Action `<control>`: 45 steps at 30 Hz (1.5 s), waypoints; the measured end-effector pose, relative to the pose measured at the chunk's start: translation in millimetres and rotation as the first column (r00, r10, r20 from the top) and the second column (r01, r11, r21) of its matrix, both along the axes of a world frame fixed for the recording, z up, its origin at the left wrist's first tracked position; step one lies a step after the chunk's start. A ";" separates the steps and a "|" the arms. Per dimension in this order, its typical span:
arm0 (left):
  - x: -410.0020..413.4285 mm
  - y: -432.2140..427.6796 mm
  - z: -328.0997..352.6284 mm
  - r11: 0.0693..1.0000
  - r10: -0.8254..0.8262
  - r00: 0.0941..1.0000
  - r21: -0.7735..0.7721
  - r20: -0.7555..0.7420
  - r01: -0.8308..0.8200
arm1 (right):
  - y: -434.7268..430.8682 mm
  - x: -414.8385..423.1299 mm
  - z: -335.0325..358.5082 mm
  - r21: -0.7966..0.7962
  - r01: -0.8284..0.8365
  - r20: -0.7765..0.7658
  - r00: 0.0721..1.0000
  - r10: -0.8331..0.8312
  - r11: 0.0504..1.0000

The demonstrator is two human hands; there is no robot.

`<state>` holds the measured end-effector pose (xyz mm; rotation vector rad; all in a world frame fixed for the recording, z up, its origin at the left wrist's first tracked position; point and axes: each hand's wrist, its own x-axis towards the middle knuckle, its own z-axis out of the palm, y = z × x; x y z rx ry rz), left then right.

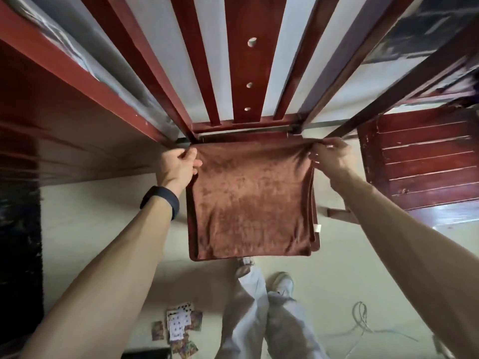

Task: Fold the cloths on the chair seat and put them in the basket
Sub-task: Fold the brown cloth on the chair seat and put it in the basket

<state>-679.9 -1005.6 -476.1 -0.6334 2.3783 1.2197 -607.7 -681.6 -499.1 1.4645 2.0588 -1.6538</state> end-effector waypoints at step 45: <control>163.7 -39.6 -79.1 0.992 0.122 0.885 -0.066 0.449 -0.104 | -39.4 170.6 -59.5 0.010 -0.100 0.513 0.855 0.081 0.995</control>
